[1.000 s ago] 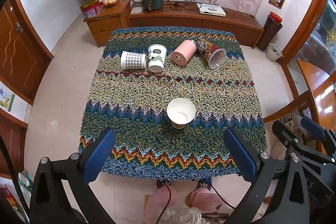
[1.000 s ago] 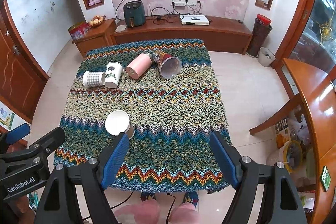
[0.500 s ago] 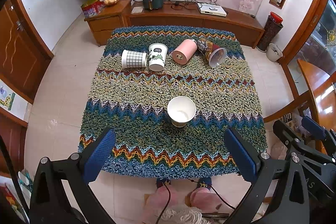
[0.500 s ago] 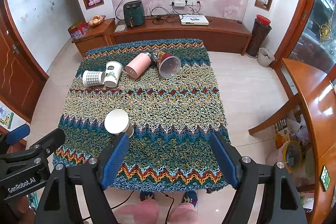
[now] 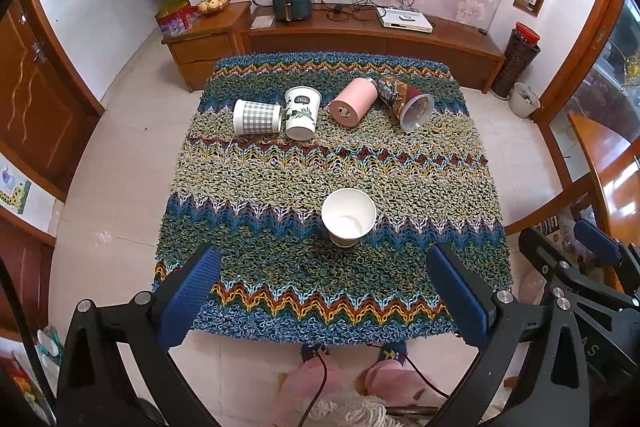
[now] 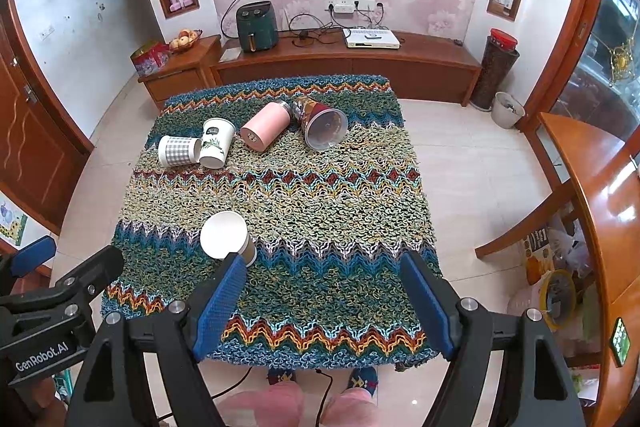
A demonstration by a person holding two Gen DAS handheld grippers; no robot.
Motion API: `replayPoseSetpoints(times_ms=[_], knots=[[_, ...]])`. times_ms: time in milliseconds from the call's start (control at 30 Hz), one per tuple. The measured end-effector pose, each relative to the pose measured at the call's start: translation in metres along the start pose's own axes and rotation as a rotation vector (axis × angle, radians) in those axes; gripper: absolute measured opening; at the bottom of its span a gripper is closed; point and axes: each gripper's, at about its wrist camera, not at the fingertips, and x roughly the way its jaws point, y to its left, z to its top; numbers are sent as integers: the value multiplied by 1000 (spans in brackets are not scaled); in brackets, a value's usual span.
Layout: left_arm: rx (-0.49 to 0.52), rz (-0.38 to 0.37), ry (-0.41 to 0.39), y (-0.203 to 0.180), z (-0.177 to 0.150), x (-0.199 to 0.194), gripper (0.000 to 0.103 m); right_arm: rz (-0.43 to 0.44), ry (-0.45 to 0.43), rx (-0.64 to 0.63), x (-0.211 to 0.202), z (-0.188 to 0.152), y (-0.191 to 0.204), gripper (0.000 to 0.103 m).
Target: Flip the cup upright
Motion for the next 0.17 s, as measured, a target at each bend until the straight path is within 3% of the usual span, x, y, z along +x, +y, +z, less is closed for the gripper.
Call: replayPoseSetpoints(times_ms=[167], knots=[[0, -2, 1, 0, 0, 0, 102, 1, -2, 0, 1, 2, 0, 80]])
